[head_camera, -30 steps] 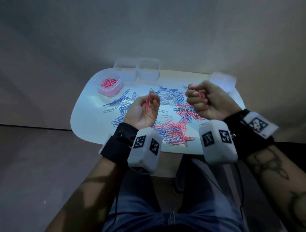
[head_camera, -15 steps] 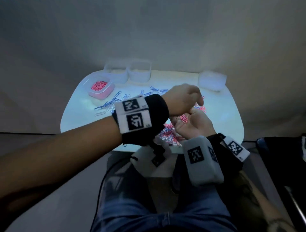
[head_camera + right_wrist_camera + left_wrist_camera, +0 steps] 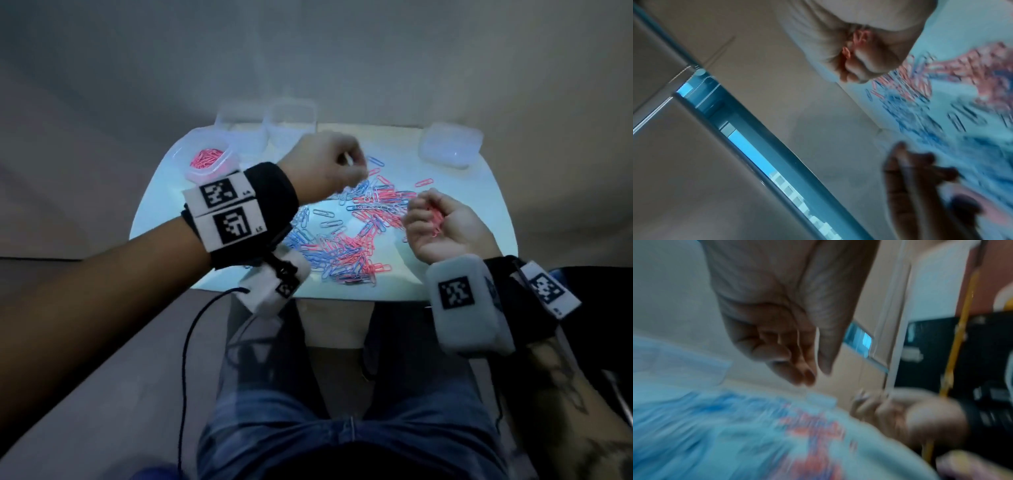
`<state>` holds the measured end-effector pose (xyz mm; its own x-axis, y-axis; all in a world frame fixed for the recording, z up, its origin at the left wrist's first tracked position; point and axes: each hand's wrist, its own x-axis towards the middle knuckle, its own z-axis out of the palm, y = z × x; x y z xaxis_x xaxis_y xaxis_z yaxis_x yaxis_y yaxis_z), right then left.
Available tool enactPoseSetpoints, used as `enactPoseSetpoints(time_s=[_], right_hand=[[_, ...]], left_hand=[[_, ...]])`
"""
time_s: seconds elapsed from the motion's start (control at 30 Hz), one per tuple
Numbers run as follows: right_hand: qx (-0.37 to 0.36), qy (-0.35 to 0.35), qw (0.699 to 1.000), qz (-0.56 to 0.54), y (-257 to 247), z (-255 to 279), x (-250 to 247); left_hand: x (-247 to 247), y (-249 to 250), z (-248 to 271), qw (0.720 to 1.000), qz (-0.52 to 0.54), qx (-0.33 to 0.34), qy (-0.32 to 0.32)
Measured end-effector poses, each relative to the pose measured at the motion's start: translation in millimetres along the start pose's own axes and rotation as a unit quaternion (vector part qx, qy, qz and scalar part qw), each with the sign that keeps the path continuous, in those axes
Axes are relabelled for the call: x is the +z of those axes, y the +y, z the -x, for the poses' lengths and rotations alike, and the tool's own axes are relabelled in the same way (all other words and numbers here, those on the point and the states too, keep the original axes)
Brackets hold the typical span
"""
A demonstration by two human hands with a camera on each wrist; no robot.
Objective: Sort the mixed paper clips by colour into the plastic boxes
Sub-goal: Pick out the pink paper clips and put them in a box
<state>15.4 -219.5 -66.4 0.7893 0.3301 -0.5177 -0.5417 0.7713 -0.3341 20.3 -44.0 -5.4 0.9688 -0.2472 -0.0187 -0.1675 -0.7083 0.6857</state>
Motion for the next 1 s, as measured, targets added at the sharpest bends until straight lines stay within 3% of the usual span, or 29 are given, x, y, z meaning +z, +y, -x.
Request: enactPoseSetpoints(time_s=[0.1, 0.17, 0.2, 0.3, 0.33, 0.47, 0.6, 0.67, 0.7, 0.87, 1.0], right_hand=[[-0.018, 0.027, 0.985, 0.171, -9.9, 9.5, -11.7], [-0.096, 0.058, 0.926, 0.36, -6.8, 15.2, -12.7], [-0.141, 0.065, 0.864, 0.479, -4.1, 18.6, -11.2], [-0.207, 0.03, 0.591, 0.779, -3.2, 23.9, -5.2], [-0.198, 0.017, 0.533, 0.823, -6.1, 23.6, -2.3], [-0.142, -0.023, 0.407, 0.902, -12.0, 24.2, 20.3], [-0.178, -0.066, 0.256, 0.948, 1.9, 29.6, 26.0], [-0.172, -0.075, 0.219, 0.957, 10.8, 30.8, 22.6], [-0.16, -0.072, 0.218, 0.96, 14.4, 30.7, 20.4], [-0.153, -0.028, 0.29, 0.944, 26.2, 24.4, 8.5], [-0.17, 0.005, 0.313, 0.934, 28.5, 15.2, 4.0]], left_hand=[[22.4, -26.3, 9.7, 0.979, -0.15, -0.031, -0.137], [36.4, -32.9, 11.2, 0.969, -0.185, -0.019, -0.162], [39.9, -35.3, 10.5, 0.967, -0.193, -0.009, -0.165], [35.1, -43.5, 6.4, 0.966, -0.185, -0.001, -0.178], [30.8, -46.8, 4.2, 0.968, -0.185, -0.004, -0.17], [14.4, -55.4, -0.7, 0.979, -0.169, -0.011, -0.113], [16.5, -54.3, 4.4, 0.979, -0.174, 0.014, -0.11], [24.8, -50.7, 9.3, 0.969, -0.207, 0.026, -0.135], [30.1, -47.2, 12.2, 0.962, -0.228, 0.036, -0.149], [48.0, -36.1, 15.0, 0.939, -0.297, 0.069, -0.162], [46.8, -36.6, 9.0, 0.943, -0.292, 0.037, -0.155]])
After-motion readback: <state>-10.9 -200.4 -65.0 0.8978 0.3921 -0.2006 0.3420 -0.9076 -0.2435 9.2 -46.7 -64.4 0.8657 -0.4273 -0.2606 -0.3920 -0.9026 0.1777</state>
